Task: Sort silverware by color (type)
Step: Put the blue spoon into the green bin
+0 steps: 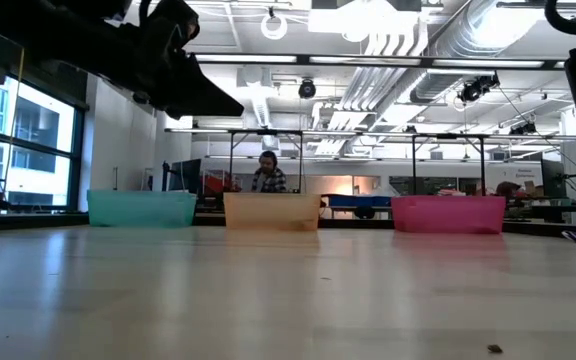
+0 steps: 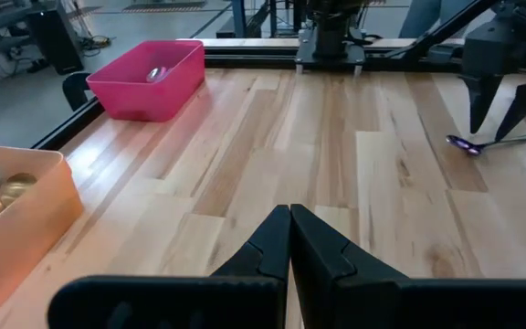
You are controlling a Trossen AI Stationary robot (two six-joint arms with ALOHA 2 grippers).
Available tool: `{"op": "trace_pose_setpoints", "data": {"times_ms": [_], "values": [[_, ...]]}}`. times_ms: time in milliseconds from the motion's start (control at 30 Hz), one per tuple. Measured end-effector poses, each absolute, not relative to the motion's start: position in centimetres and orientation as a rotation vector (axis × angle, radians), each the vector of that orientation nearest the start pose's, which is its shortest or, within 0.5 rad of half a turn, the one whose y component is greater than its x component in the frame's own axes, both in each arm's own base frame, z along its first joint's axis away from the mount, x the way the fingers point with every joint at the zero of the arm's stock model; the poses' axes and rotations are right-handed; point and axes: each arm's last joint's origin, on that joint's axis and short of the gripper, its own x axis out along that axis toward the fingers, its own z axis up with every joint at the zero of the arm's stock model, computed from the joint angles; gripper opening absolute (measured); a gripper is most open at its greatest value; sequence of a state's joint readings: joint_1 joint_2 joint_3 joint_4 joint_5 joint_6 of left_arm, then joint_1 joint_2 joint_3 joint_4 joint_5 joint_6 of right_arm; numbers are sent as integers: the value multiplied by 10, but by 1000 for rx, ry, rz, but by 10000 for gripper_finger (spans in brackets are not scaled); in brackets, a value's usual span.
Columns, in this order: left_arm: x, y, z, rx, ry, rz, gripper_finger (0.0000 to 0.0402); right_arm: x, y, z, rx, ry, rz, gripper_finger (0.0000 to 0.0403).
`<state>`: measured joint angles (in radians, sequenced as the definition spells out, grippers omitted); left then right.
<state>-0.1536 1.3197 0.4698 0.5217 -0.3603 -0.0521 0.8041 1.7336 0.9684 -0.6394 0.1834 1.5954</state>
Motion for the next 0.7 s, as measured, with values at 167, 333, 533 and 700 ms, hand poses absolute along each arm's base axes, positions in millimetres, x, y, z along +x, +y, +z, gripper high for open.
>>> {"op": "trace_pose_setpoints", "data": {"times_ms": [167, 333, 533, 700], "values": [[248, -35, 184, 33, 310, 209, 1, 212, 210, 143, 674, 1239, -519, 108], [247, -40, 184, 32, 307, 213, 1, 216, 211, 137, 654, 1244, -503, 108], [247, -44, 184, -20, 299, 215, 1, 219, 209, 130, 617, 1278, -507, 85], [249, -49, 179, -54, 310, 194, 1, 219, 208, 131, 546, 1263, -466, 18]]}}
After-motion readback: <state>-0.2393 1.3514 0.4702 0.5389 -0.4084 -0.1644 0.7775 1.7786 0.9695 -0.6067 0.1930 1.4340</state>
